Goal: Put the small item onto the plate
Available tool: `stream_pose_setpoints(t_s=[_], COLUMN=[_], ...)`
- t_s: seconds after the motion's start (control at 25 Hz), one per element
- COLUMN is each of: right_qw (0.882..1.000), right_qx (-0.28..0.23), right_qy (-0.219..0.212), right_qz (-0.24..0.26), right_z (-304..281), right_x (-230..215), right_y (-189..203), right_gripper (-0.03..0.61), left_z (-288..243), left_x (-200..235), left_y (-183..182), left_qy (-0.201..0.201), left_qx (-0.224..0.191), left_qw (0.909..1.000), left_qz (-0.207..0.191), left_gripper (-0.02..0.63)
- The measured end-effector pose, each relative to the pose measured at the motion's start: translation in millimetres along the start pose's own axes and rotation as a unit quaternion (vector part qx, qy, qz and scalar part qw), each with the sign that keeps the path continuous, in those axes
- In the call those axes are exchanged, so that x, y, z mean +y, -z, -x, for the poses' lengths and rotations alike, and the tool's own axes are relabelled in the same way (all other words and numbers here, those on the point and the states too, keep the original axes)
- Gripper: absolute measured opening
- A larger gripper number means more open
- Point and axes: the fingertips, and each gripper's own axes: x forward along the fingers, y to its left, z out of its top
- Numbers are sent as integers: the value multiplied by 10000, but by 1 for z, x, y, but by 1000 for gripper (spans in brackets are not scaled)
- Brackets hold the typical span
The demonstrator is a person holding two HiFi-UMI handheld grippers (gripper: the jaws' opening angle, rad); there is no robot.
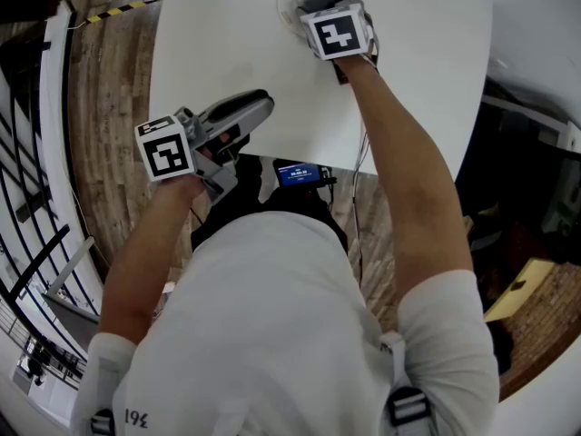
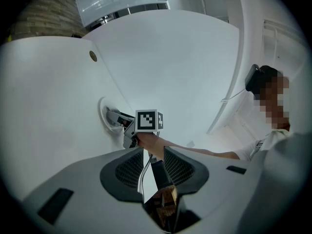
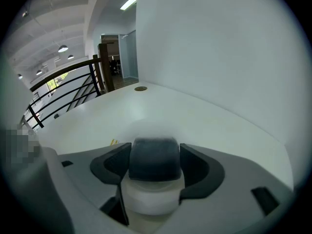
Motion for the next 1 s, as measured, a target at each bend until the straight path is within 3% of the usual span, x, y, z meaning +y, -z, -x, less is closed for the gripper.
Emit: stream_pose_setpoints(t_s=[0.28,0.8,1.0], right_qw=[9991,9990,9971], right_qx=[-269,-342,-528], right_qy=[-28,24,-65], right_qz=[-314,-301,-537], right_z=[-2,-6,-6], right_x=[-6,-13,-18], right_y=[-14,-18,-21], right_gripper=[302,304,358], left_z=[1,4,4], left_x=[2,4,3], left_y=[0,-1,-2], left_qy=[-55,-90,-100], left_qx=[-47,-180,-225], left_qw=[9999,9997,9996], left_qz=[83,171,143], left_gripper=[110,110,110])
